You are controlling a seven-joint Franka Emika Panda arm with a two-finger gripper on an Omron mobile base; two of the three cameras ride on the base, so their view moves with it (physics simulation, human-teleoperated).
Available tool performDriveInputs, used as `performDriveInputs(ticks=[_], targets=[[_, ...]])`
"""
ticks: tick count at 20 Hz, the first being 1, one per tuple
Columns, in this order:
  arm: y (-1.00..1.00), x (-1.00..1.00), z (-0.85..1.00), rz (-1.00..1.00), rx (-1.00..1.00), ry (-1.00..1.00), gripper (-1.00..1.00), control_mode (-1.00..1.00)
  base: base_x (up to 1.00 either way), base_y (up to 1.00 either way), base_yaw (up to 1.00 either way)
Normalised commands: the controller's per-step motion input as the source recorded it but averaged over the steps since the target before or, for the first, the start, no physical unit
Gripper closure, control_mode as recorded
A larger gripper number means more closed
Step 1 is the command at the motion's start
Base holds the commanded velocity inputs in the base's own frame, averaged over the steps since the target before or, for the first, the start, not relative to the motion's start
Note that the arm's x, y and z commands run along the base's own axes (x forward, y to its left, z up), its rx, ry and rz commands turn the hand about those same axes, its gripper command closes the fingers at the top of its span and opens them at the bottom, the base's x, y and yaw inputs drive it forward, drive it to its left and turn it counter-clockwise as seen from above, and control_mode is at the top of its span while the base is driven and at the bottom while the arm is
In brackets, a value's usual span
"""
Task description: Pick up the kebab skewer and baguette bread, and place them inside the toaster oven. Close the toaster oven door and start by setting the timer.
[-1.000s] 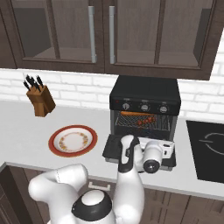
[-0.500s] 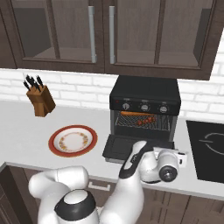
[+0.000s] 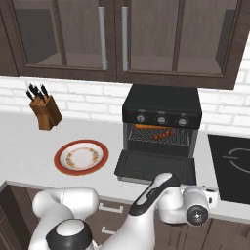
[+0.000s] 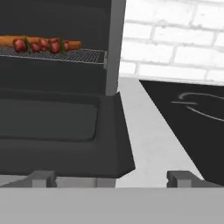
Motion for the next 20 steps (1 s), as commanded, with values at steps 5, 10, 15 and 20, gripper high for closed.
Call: performDriveInputs(ticks=[5,10,15,20], targets=[[0.09,-0.20,-0.36,0.02,-0.03,0.01,-1.00,-1.00,0.00,0.00,0.00],[0.26,0.02,-0.18,0.14,0.00,0.01,-1.00,-1.00,0.00,0.00,0.00],[0.20,0.01,-0.07,0.10,0.00,0.01,-1.00,-1.00,0.00,0.00,0.00],[0.00,0.01,0.00,-0.01,0.06,0.00,-1.00,-1.00,0.00,0.00,0.00]])
